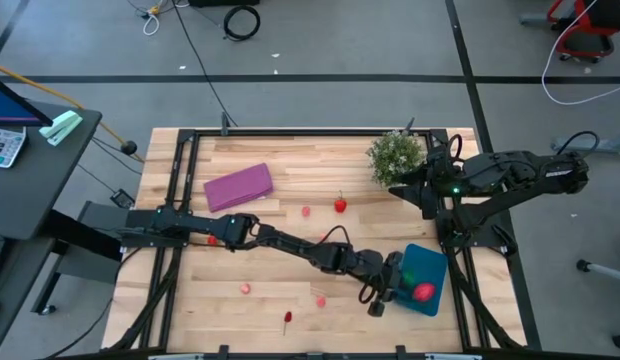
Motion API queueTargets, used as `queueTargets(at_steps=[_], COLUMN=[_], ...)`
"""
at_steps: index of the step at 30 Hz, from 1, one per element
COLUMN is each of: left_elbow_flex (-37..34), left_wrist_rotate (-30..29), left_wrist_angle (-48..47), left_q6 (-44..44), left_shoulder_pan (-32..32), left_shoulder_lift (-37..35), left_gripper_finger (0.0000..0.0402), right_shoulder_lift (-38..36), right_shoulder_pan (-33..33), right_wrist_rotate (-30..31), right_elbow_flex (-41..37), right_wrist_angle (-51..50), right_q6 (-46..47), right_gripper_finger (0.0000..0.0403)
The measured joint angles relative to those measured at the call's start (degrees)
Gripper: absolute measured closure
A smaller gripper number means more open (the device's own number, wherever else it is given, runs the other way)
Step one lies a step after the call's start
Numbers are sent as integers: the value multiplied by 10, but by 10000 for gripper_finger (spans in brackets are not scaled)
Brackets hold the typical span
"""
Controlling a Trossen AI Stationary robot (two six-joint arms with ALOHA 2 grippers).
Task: Pick and placing Produce into tupperware
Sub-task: Adjust the blue bin
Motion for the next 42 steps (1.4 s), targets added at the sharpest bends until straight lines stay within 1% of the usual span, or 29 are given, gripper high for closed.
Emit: queueTargets(at_steps=[4, 5, 8, 10, 12, 15, 18, 23, 26, 30, 33, 37, 42], left_elbow_flex=[0, 0, 0, 0, 0, 0, 1, 0, 0, 0, 0, 0, 1], left_wrist_rotate=[0, 0, 0, 0, 0, 1, 0, -15, -65, -176, -248, -329, -412], left_wrist_angle=[1, 1, -3, -24, -67, -154, -258, -418, -525, -668, -755, -845, -913], left_q6=[-3, -14, -29, -29, -26, -20, 17, 89, 113, 136, 123, 85, 20], left_shoulder_pan=[2, 3, 6, 8, 11, 19, 28, 32, 31, 28, 24, 15, 1], left_shoulder_lift=[0, 0, -3, -15, -38, -86, -139, -213, -258, -322, -373, -447, -530], left_gripper_finger=[387, 393, 388, 388, 394, 395, 388, 396, 393, 397, 393, 397, 390], right_shoulder_lift=[0, 0, 1, 3, 4, 9, 20, 45, 60, 83, 104, 138, 170], right_shoulder_pan=[0, 0, 0, 0, 0, 0, 14, 62, 91, 125, 146, 174, 175], right_wrist_rotate=[0, 0, 0, 0, -11, -52, -86, -92, -89, -61, -48, -11, -8], right_elbow_flex=[0, 0, 0, 0, 0, 0, 0, 0, 0, 0, 0, 0, 0], right_wrist_angle=[0, 0, 0, 0, -1, -6, -26, -93, -129, -138, -139, -139, -134], right_q6=[0, 0, 0, 0, 0, 1, 15, 86, 118, 152, 178, 152, 108], right_gripper_finger=[153, 153, 153, 153, 153, 153, 153, 153, 153, 153, 153, 153, 153])
